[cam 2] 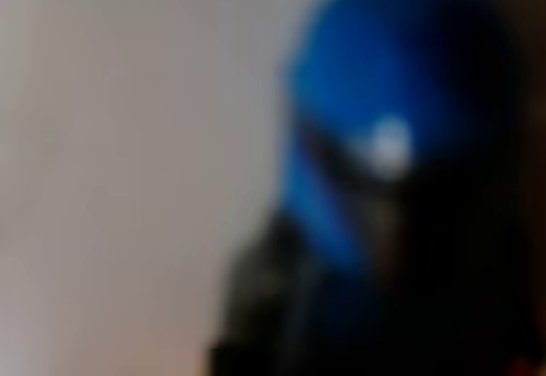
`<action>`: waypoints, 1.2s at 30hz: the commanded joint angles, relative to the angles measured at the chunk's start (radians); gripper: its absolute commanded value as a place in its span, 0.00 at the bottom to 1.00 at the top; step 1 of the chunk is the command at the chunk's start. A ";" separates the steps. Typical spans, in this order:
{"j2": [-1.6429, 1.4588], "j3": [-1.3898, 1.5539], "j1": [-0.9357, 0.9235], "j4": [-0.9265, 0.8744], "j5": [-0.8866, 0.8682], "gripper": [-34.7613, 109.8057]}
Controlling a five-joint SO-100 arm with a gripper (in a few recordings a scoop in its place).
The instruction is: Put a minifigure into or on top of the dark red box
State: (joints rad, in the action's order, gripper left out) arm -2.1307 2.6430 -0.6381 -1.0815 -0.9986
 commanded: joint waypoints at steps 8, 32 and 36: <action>-0.009 -0.018 -0.014 -0.009 -0.002 0.25; 0.397 -0.968 -0.100 -0.255 0.267 0.24; 0.557 -1.026 -0.094 -0.186 0.304 0.24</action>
State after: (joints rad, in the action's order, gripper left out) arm -1.6398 1.6828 -0.7225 -1.3008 -0.7102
